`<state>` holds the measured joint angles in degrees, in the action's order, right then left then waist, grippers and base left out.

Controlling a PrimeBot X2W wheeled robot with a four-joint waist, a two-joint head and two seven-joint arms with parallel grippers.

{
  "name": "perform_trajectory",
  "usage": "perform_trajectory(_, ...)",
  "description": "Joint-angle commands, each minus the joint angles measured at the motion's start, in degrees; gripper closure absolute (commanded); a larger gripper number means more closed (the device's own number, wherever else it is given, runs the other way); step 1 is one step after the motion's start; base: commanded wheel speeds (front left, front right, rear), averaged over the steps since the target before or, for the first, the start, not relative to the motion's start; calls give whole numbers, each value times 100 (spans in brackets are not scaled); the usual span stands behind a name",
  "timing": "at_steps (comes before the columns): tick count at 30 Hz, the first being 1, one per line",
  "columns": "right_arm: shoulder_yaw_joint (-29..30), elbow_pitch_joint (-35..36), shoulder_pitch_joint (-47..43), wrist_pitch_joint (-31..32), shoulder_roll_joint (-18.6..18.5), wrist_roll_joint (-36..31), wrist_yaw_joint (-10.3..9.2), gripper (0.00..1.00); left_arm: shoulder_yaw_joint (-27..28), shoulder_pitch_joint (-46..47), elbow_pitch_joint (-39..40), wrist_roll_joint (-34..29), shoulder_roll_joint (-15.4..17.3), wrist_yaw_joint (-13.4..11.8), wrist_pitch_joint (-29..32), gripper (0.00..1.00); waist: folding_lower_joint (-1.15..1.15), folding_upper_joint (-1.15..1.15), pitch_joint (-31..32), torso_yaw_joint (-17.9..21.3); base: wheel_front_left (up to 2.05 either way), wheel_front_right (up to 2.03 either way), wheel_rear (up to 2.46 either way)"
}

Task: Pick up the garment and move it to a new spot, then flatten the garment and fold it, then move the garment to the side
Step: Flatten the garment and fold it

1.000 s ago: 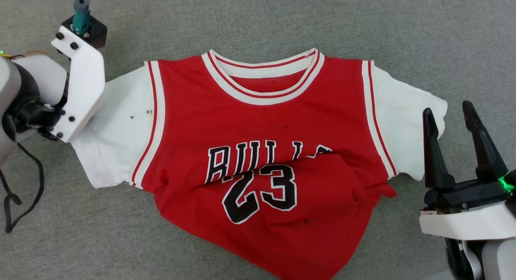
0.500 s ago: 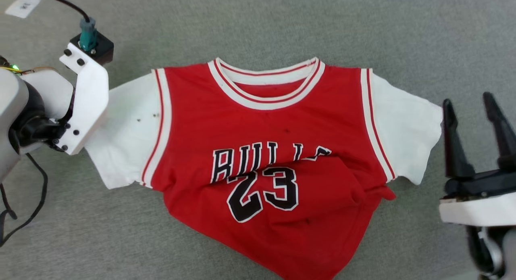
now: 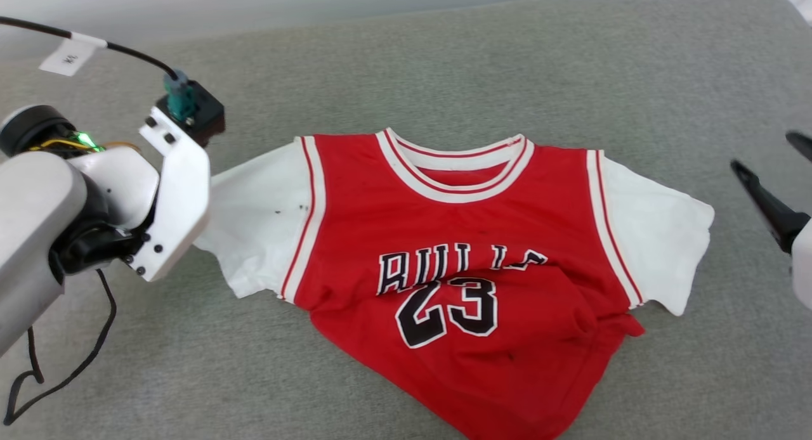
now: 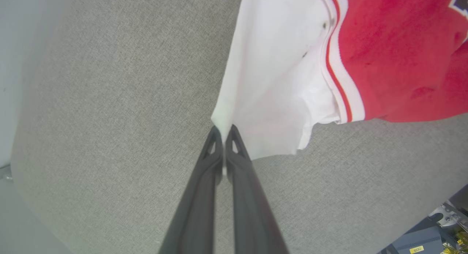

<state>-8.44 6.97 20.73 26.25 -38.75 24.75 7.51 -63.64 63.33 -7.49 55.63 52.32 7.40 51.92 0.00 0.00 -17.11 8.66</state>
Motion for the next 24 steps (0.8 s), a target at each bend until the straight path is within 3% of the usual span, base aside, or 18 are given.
perform_trajectory(1,-236,-54,218,549,-326,323,-5,0,-46,-50,51,-46,-18,-5,-65,100,0,0,10,-118,0,0,0)
perform_trajectory(6,-1028,-248,862,2117,-1136,1171,-5,0,-118,114,142,-84,-71,-5,-200,100,0,0,-158,-287,0,0,0)
perform_trajectory(10,-1453,-543,1341,3091,-1406,1593,-5,0,-180,256,160,-160,-169,-5,-322,100,0,0,-360,-439,0,0,0)
perform_trajectory(16,-1477,-1189,1733,3766,-1222,1857,-5,0,-295,526,242,-214,-288,-5,-418,100,0,0,-717,-674,0,0,0)
perform_trajectory(24,-1251,-1926,1525,3775,-733,2027,-5,0,-467,856,300,-234,-352,-5,-544,100,0,0,-1109,-865,0,0,0)
